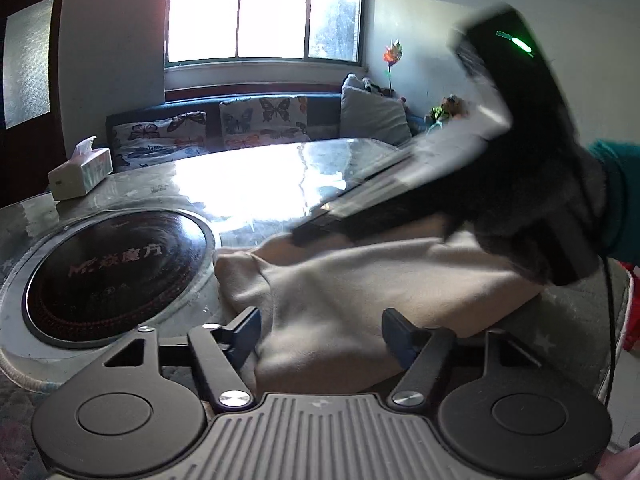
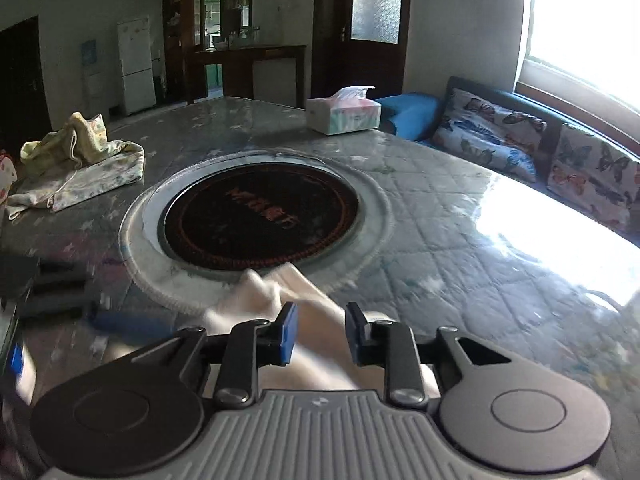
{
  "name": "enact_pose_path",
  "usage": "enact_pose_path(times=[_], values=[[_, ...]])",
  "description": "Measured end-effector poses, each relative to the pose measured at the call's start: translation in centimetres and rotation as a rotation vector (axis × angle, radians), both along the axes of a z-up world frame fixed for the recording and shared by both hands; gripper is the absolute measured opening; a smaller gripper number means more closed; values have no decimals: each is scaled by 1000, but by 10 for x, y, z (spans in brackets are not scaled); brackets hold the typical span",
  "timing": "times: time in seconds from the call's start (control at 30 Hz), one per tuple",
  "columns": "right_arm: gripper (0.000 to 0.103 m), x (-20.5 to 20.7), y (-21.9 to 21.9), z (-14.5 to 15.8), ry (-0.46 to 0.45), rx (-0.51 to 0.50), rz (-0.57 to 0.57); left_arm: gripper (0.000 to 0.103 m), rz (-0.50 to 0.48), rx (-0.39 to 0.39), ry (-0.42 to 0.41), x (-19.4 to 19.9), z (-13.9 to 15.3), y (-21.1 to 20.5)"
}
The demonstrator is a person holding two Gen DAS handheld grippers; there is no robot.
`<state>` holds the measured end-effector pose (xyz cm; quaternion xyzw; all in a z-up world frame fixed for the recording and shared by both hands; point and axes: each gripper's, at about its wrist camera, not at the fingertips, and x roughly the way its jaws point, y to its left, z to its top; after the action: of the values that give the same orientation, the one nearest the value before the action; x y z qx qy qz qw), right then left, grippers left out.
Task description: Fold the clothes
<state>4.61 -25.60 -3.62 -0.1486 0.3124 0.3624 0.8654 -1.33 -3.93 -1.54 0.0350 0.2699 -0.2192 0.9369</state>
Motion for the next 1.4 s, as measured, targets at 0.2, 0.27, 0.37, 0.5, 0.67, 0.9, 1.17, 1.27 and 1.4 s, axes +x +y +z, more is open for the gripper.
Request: enact_pose_path(times=[0.2,0.27,0.37,0.5,0.67,0.9,1.17,1.27,1.4], values=[[27,-25,-32,-5,-21,-20,-39,99,15,-92,-28,2,18,7],[28,-29,-40,-13,-4,-22,-61,102,11,-128,-33,5,22,6],[32,-33,-55,-19,18,16,-100,103,12,-155,-29,13,25,4],[38,-37,-79,-21,31,63,-170,103,9,-197,15,22,22,3],[41,-38,-107,-19,42,115,-254,103,11,-209,44,34,19,-3],[41,-19,-105,-12,19,160,-243,103,16,-253,112,50,8,-11],[41,-9,-109,-13,27,152,-263,103,21,-249,151,59,-3,-13],[42,-30,-113,-9,-18,107,-269,103,26,-245,154,58,-6,-13],[42,-63,-112,-8,-85,43,-227,103,37,-224,151,55,-8,-15]])
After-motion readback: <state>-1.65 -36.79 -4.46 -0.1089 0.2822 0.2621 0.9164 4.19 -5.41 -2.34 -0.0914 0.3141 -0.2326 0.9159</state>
